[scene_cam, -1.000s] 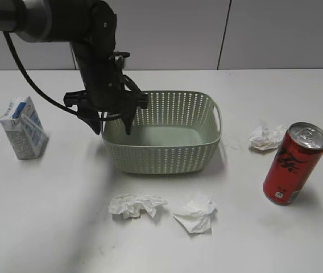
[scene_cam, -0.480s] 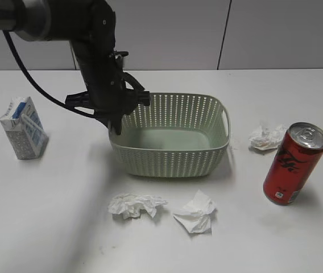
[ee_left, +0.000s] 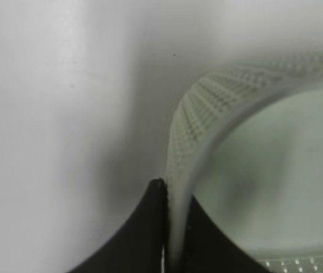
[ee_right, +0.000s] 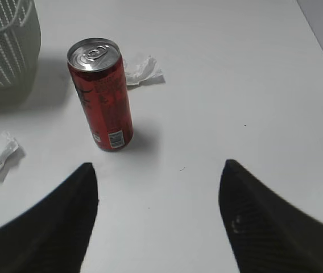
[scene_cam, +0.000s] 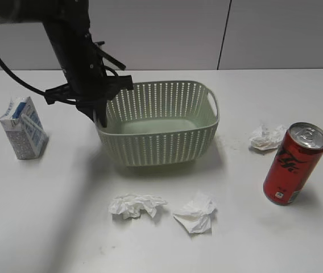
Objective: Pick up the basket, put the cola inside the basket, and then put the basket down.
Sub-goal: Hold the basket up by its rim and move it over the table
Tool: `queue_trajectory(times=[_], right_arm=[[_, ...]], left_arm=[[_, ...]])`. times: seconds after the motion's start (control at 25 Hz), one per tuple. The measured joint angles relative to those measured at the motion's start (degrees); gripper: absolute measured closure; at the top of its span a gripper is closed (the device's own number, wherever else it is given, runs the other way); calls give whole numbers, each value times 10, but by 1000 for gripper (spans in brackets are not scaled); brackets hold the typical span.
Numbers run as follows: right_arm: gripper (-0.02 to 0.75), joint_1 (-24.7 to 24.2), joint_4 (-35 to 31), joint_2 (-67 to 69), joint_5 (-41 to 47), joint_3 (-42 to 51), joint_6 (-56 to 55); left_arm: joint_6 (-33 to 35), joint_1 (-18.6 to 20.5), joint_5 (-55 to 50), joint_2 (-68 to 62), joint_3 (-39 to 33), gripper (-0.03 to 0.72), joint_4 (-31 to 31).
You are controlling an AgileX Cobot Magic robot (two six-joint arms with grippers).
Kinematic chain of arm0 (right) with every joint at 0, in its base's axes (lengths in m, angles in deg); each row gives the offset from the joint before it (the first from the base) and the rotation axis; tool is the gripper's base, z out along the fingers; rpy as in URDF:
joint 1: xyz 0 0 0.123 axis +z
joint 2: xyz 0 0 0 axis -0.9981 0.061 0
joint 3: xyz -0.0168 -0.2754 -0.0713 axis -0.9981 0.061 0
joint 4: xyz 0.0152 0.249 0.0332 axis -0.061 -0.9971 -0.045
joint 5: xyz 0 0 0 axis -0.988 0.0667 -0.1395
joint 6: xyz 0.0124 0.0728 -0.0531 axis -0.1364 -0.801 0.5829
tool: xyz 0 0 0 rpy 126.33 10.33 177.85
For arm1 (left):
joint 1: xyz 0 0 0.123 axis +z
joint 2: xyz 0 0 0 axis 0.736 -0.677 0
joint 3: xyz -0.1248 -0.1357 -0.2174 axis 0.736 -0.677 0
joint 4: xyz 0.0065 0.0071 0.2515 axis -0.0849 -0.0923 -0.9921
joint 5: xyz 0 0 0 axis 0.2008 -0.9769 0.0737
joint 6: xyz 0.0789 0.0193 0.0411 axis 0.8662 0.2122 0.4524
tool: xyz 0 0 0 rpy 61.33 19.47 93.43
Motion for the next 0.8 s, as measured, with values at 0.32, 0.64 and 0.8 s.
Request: queue_trajectory(times=[0.32,0.64,0.8], right_arm=[[217,0,0,0,0,0,0],[217,0,-6,0,0,0,-4],[217,0,-14,0,0,-1,-6]], left_arm=[[-9,0,-11,82,-26,688,-13],[-30,0,-13,184,-144,688,-19],[-39,0,2,235,-221,688,-23]])
